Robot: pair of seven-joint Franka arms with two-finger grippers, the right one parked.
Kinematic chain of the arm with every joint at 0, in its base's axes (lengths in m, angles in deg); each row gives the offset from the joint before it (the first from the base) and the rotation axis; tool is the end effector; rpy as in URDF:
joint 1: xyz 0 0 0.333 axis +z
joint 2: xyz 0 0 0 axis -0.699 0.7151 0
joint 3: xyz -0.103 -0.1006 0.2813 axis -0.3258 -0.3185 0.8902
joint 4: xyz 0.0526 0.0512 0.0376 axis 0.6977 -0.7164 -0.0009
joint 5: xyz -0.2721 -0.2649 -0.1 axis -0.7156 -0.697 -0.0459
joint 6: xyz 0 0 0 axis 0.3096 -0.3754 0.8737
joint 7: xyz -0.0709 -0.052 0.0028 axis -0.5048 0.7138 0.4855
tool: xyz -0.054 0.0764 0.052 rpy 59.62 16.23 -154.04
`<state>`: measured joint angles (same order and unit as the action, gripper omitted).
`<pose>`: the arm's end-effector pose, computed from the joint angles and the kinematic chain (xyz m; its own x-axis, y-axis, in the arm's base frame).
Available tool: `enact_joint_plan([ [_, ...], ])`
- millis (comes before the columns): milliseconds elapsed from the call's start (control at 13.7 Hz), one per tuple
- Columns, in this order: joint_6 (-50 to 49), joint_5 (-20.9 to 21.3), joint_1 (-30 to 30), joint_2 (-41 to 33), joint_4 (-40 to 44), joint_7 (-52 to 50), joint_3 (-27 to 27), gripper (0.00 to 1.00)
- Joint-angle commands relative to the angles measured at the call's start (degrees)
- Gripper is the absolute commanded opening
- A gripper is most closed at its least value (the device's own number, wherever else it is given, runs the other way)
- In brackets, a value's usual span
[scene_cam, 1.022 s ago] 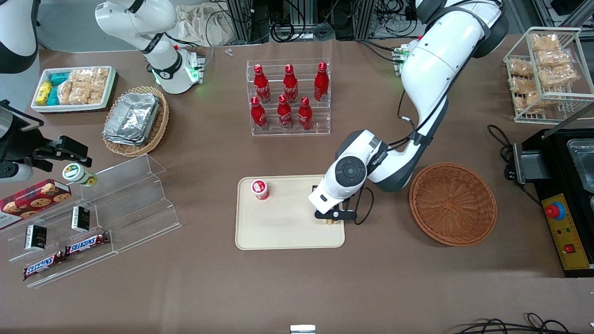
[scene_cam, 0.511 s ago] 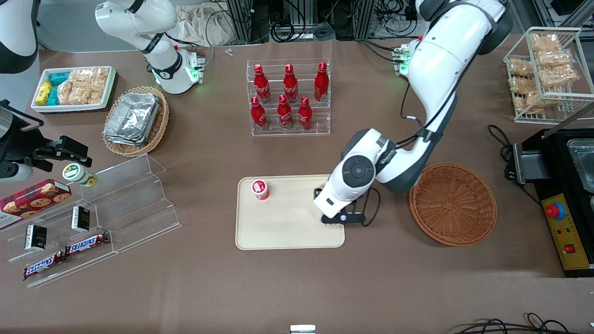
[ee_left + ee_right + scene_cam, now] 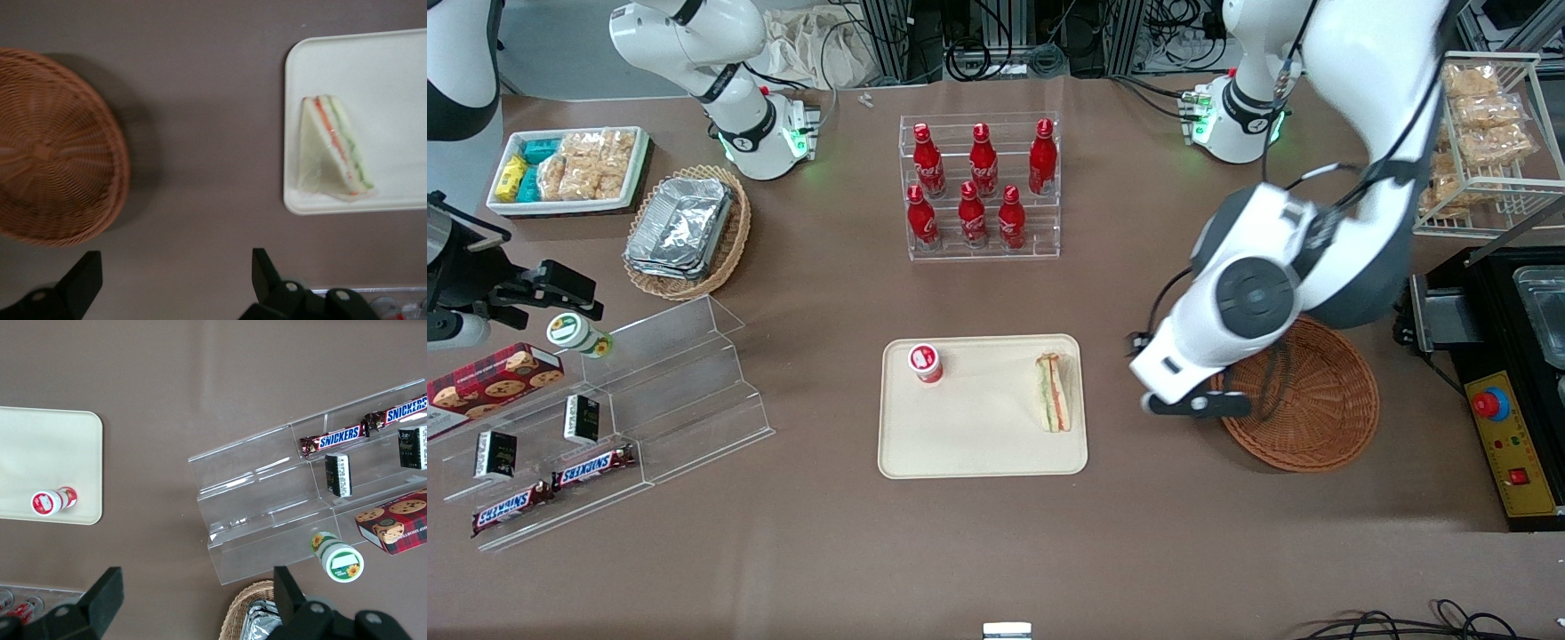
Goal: Place sandwich from basket to tray
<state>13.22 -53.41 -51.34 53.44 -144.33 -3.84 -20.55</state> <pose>0.6173 -0.2608 0.4517 0.9859 -0.0491 -0.1599 -0.0566 -0.9975 -0.0425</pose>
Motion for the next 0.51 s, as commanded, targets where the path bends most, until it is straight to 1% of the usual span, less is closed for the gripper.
enact_joint_plan([
  [0, -3.1, 0.2, 4.0, -5.2, -1.5, 3.9, -0.3, 0.99],
  [219, -5.4, 0.5, 7.9, -8.7, -1.2, 7.1, -0.3, 0.99],
  [438, -7.0, 0.7, 11.6, -9.2, -1.0, 6.7, 0.0, 0.99],
])
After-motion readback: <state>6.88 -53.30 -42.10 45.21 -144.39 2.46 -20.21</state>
